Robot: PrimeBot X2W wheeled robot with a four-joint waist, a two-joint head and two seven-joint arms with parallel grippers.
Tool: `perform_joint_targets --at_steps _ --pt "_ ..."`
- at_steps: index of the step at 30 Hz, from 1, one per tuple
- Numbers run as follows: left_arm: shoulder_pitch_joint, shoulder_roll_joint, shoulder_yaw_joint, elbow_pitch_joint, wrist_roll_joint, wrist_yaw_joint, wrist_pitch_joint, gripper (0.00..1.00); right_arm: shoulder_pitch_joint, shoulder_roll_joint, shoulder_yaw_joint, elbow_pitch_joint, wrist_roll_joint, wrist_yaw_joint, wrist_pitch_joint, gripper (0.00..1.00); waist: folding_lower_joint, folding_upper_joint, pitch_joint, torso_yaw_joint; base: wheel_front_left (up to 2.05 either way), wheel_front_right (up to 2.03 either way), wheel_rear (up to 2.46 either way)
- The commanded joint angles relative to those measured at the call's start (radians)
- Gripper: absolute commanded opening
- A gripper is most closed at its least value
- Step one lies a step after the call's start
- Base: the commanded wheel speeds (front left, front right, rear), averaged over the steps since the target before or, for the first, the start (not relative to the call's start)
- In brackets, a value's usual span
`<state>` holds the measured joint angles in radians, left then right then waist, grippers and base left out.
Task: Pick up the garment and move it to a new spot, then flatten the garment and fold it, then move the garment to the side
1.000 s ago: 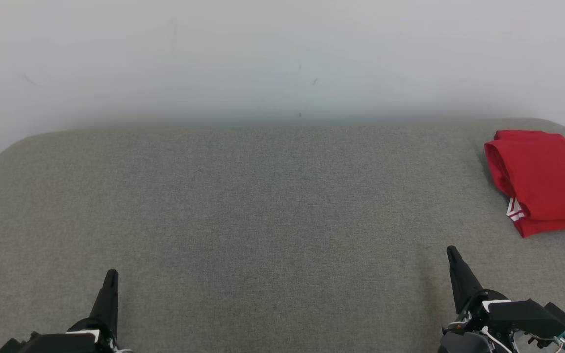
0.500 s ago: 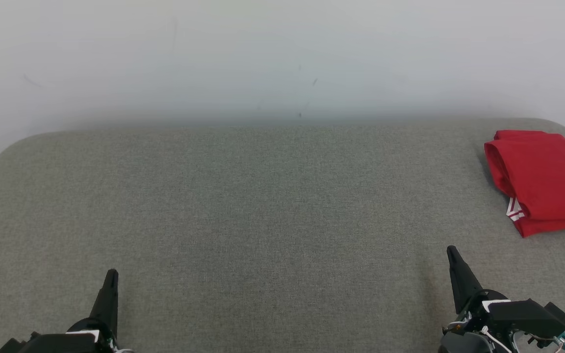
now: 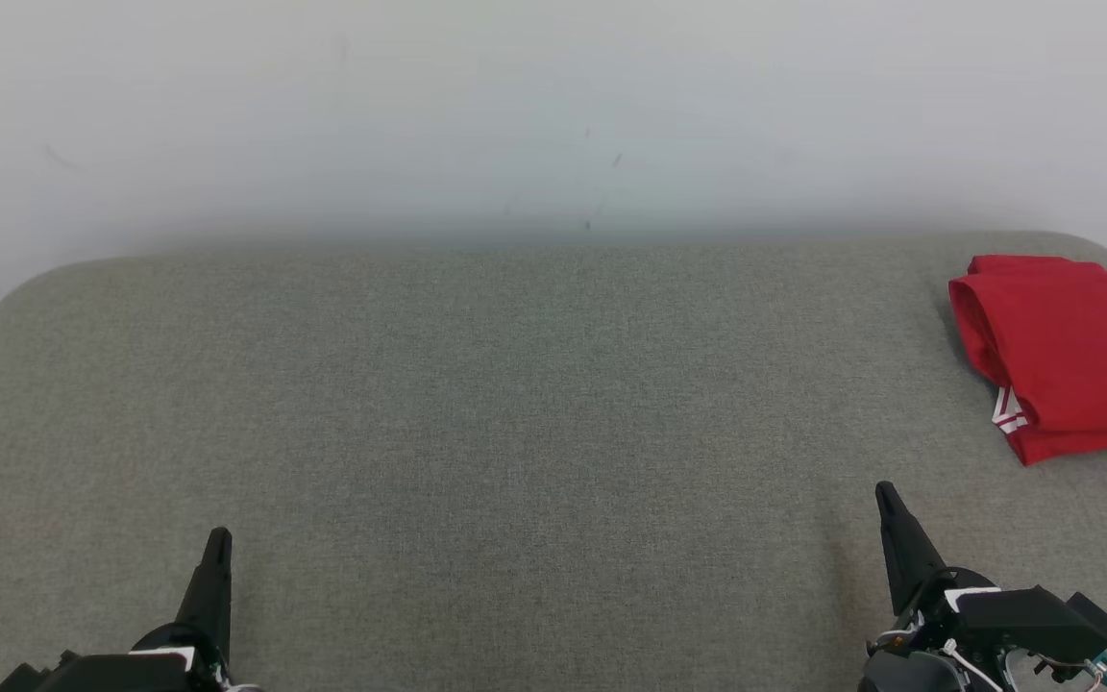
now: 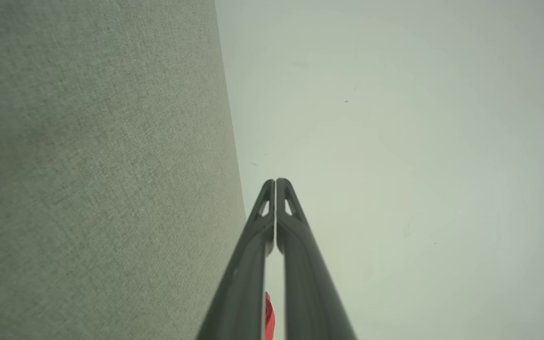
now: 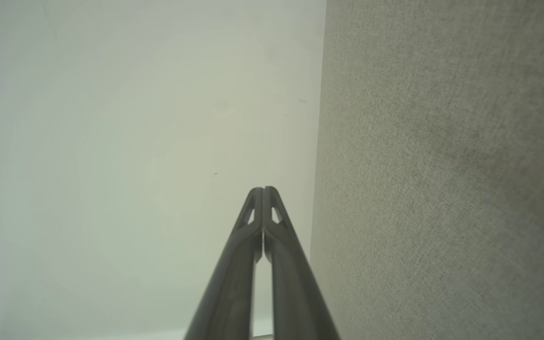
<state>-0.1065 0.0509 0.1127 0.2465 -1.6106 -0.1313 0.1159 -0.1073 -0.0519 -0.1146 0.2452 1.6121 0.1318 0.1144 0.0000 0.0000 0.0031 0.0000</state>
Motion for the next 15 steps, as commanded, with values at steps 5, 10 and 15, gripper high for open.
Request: perform_joint_targets --at_steps 5,10,15 --pt "-0.006 -0.001 0.002 -0.003 -0.005 0.001 0.000 0.00 -0.003 0.005 0.000 -0.002 0.002 -0.002 0.003 0.00 0.0000 0.0000 0.000 0.000 0.00 0.00 0.00" --pt "-0.006 -0.001 0.002 -0.002 -0.005 0.001 0.000 0.00 -0.003 0.005 0.000 -0.002 0.002 -0.002 0.003 0.00 0.0000 0.0000 0.000 0.000 0.00 0.00 0.00" --pt "-0.006 -0.001 0.002 -0.002 -0.005 0.001 0.000 0.00 -0.003 0.005 0.000 -0.002 0.002 -0.002 0.003 0.00 0.0000 0.0000 0.000 0.000 0.00 0.00 0.00"
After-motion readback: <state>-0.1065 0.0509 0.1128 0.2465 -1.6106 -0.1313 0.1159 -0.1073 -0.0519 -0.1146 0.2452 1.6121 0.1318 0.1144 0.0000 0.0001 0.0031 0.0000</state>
